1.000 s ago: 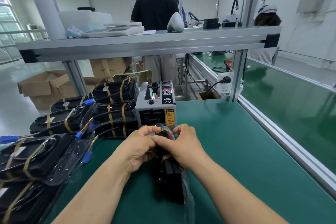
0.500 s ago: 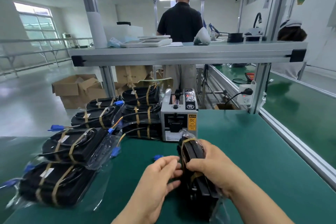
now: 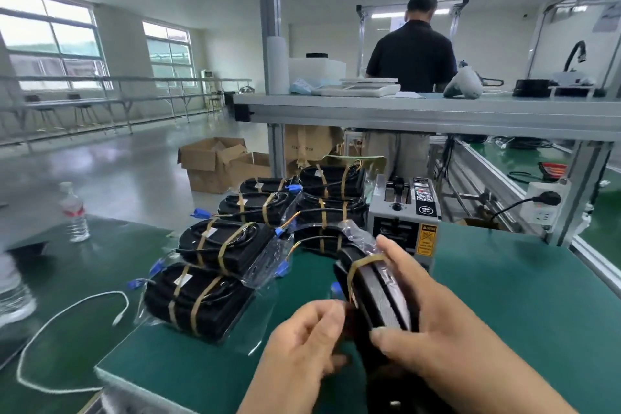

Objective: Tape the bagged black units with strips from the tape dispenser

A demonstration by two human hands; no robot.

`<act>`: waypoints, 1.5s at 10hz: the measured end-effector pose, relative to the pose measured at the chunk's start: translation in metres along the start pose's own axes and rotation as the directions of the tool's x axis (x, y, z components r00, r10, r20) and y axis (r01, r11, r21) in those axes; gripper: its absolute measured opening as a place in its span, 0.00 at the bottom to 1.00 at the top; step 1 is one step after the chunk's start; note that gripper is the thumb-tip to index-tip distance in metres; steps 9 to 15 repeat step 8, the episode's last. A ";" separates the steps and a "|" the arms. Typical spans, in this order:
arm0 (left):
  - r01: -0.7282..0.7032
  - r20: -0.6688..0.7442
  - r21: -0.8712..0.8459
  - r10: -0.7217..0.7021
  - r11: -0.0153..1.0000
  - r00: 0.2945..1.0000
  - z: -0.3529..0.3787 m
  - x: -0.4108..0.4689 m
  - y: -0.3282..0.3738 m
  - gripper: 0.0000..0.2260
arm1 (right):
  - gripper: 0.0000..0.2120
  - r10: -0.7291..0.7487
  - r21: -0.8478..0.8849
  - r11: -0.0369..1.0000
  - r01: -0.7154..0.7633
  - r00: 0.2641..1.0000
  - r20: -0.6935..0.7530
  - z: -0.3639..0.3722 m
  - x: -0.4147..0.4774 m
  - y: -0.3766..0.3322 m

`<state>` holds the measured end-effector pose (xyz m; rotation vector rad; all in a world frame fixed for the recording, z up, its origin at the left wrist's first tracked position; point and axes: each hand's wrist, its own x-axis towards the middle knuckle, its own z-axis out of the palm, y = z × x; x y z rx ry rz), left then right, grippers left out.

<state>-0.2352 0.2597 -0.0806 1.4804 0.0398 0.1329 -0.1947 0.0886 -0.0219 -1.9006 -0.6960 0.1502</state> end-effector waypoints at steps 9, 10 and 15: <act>0.009 -0.381 0.064 0.016 0.998 0.924 -0.139 0.127 0.137 0.17 | 0.19 0.283 0.688 0.726 -0.013 0.917 -0.281 -0.025 0.010 0.040; 0.009 -0.381 0.064 0.016 0.998 0.924 -0.139 0.127 0.137 0.17 | 0.19 0.283 0.688 0.726 -0.013 0.917 -0.281 -0.025 0.010 0.040; 0.009 -0.381 0.064 0.016 0.998 0.924 -0.139 0.127 0.137 0.17 | 0.19 0.283 0.688 0.726 -0.013 0.917 -0.281 -0.025 0.010 0.040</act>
